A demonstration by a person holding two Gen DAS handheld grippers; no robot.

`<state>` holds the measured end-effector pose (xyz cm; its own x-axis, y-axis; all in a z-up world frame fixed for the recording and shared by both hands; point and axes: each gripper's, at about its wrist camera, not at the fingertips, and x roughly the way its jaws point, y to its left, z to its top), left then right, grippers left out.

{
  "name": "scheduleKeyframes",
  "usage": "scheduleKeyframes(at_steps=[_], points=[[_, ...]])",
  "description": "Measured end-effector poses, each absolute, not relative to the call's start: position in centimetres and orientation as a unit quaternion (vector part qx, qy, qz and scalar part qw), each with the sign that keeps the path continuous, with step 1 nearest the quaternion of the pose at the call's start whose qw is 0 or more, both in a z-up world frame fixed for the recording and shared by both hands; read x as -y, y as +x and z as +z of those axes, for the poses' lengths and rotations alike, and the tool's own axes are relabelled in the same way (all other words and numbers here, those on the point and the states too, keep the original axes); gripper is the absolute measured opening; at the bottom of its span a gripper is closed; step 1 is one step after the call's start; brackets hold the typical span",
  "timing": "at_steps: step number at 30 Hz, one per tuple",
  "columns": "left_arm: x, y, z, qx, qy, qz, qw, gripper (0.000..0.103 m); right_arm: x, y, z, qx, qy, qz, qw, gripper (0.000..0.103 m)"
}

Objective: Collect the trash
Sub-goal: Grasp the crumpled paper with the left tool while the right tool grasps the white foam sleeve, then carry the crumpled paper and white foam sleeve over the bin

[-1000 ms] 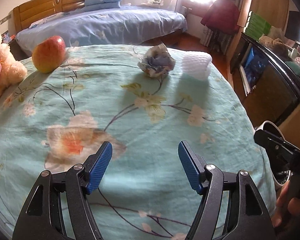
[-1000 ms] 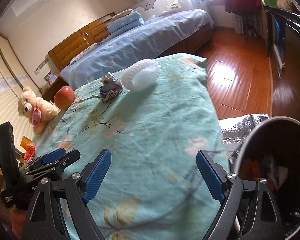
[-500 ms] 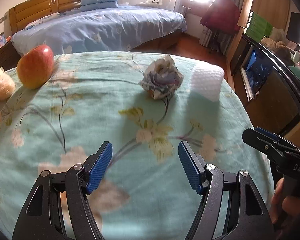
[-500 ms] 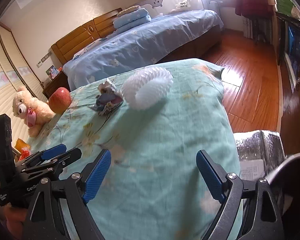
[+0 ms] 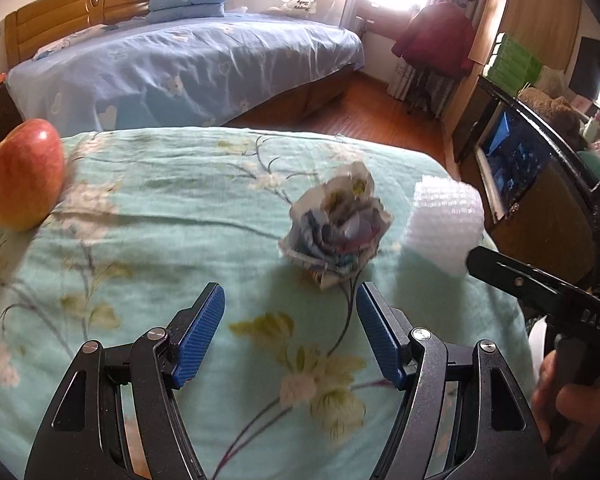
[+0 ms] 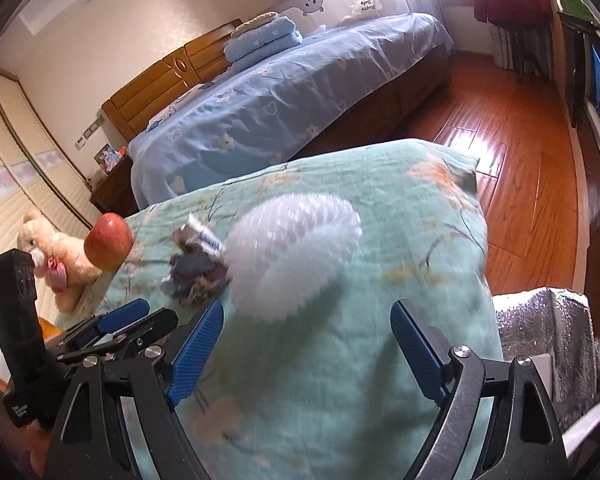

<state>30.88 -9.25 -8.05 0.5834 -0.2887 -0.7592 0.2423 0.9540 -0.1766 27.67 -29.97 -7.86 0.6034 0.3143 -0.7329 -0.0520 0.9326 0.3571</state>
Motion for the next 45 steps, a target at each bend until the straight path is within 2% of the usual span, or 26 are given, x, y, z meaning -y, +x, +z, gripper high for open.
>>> scheduleKeyframes(at_steps=[2, 5, 7, 9, 12, 15, 45], points=[[9.5, 31.5, -8.1, -0.429, -0.029, -0.155, 0.889, 0.070, 29.8, 28.2, -7.9, -0.433, 0.151, 0.105, 0.882, 0.085], [9.9, 32.2, -8.4, -0.431, -0.030, -0.161, 0.888, 0.068, 29.2, 29.0, -8.2, -0.438, 0.143, 0.104, 0.881, 0.076], [10.3, 32.5, -8.5, -0.431, -0.028, -0.172, 0.885, 0.051, 29.0, 29.3, -8.5, -0.442, 0.141, 0.104, 0.880, 0.060], [10.8, 32.7, -8.6, -0.435, -0.021, -0.183, 0.881, 0.021, 29.0, 29.3, -8.6, -0.442, 0.142, 0.105, 0.879, 0.047], [11.4, 32.5, -8.6, -0.433, -0.009, -0.191, 0.881, 0.017, 28.9, 29.0, -8.4, -0.435, 0.136, 0.107, 0.883, 0.031], [11.4, 31.9, -8.2, -0.425, -0.005, -0.193, 0.884, 0.014, 28.8, 28.7, -8.2, -0.435, 0.134, 0.109, 0.884, 0.025], [10.2, 15.4, -7.2, -0.430, -0.021, -0.183, 0.884, 0.013, 28.7, 11.0, -5.5, -0.403, 0.157, 0.101, 0.896, 0.023]])
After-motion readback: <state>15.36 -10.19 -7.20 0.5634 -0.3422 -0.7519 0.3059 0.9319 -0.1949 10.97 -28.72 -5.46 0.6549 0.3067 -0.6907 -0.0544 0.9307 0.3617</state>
